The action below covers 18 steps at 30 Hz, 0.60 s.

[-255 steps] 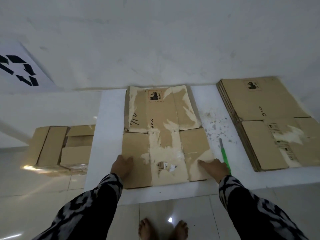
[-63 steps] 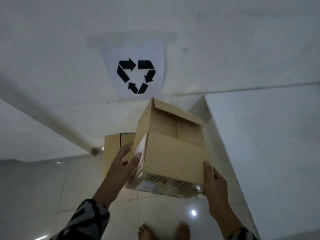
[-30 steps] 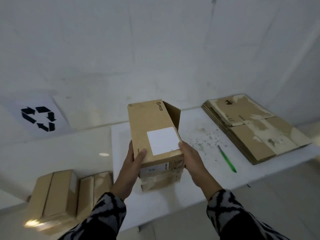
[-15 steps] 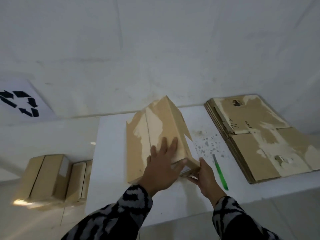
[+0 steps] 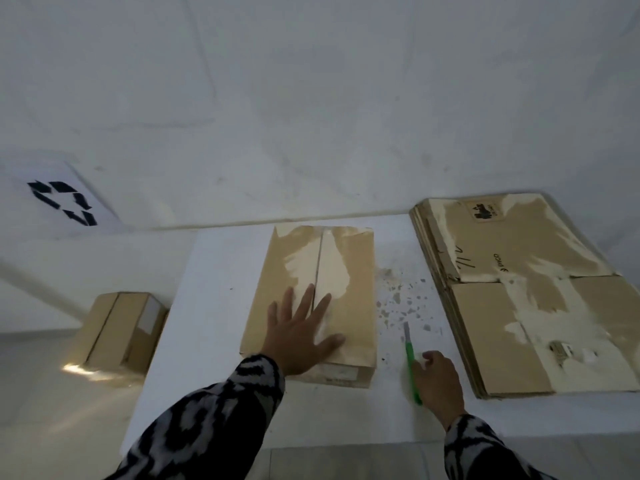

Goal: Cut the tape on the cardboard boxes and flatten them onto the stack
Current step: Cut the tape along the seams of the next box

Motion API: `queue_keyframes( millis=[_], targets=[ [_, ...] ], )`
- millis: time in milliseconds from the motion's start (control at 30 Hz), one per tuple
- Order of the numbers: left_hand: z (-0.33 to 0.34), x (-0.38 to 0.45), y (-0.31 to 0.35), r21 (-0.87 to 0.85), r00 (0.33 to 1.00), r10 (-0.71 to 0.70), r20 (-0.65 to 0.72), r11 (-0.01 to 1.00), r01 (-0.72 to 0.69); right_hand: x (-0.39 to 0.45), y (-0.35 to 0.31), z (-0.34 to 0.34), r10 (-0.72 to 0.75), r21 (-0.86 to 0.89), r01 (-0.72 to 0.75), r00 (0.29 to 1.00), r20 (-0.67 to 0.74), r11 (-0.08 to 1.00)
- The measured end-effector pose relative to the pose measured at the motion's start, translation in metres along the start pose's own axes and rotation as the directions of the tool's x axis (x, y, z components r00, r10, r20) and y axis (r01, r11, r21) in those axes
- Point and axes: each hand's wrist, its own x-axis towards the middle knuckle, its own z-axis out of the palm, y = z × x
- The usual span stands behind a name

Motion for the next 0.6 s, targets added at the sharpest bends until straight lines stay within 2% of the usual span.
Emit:
queue_keyframes(
  millis=[133, 267, 367, 500, 600],
  targets=[
    [0.004, -0.007, 0.01, -0.043, 0.998, -0.062, 0.009, 0.997, 0.062, 0.008, 0.0, 0.021, 0.038, -0.067, -0.038, 0.999, 0.003, 0.997],
    [0.004, -0.01, 0.018, -0.081, 0.994, -0.104, 0.036, 0.991, 0.107, 0.008, 0.0, 0.03, 0.007, -0.102, -0.011, 0.999, -0.04, 0.995],
    [-0.004, -0.007, 0.013, -0.075, 0.997, -0.08, -0.012, 0.994, 0.079, 0.011, -0.008, 0.022, 0.032, 0.079, -0.028, 0.998, -0.05, 0.996],
    [-0.023, 0.012, -0.032, -0.165, 0.97, -0.118, -0.211, 0.983, 0.084, 0.01, -0.057, -0.013, -0.015, 0.276, 0.044, 0.994, -0.109, 0.96],
    [-0.017, 0.025, -0.07, -0.258, 0.96, -0.213, -0.181, 0.952, 0.163, 0.004, -0.112, -0.03, -0.1, 0.376, 0.167, 0.977, -0.19, 0.911]
  ],
)
